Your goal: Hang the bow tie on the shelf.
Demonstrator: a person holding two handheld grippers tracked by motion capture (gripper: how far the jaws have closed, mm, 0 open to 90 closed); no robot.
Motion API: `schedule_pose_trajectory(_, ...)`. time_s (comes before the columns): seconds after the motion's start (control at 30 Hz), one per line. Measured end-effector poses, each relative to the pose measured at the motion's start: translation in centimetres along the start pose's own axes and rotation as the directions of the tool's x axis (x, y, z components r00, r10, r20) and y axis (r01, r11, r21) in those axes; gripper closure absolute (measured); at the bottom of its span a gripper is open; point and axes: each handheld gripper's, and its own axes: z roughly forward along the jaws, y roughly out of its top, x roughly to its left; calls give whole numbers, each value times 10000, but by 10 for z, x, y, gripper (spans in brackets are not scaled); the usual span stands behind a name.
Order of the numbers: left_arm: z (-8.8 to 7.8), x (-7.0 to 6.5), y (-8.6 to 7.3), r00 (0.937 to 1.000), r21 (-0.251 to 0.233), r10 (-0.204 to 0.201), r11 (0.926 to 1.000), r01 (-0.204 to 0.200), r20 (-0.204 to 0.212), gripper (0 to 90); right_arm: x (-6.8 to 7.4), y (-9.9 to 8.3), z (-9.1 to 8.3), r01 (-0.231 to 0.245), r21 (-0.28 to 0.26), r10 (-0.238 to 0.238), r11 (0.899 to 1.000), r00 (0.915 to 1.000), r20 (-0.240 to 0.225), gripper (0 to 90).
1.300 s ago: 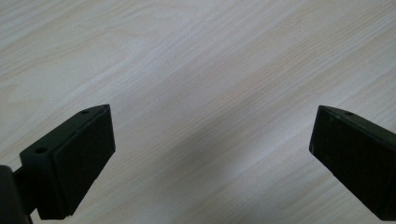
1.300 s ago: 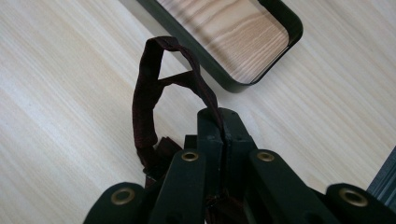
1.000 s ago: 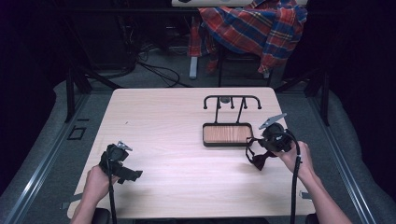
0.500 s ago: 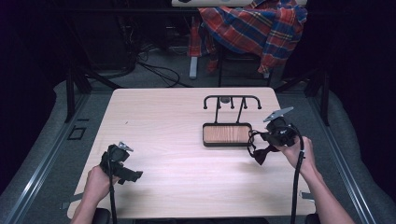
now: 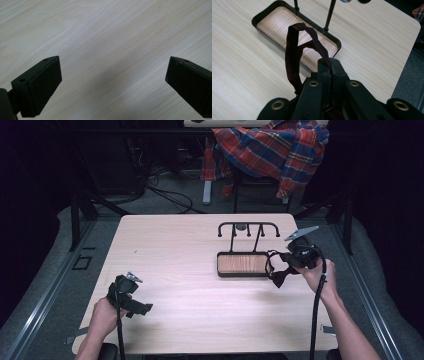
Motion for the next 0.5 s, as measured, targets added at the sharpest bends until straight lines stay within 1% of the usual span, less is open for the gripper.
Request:
schedule_pose_trajectory(0.03,0,0,0,10000,21,10,10000,-10,10,5,-2,3,1,-196,-121,196,9997,9998,12,882)
schedule_pose_trajectory(0.4,0,0,0,10000,-3,3,10000,-3,39,5,-8,12,3,-432,-321,437,9986,9990,137,882)
schedule_pose_trajectory(0.5,0,0,1,10000,29,45,10000,-46,41,5,-12,15,1,-541,-494,551,9973,9983,180,883)
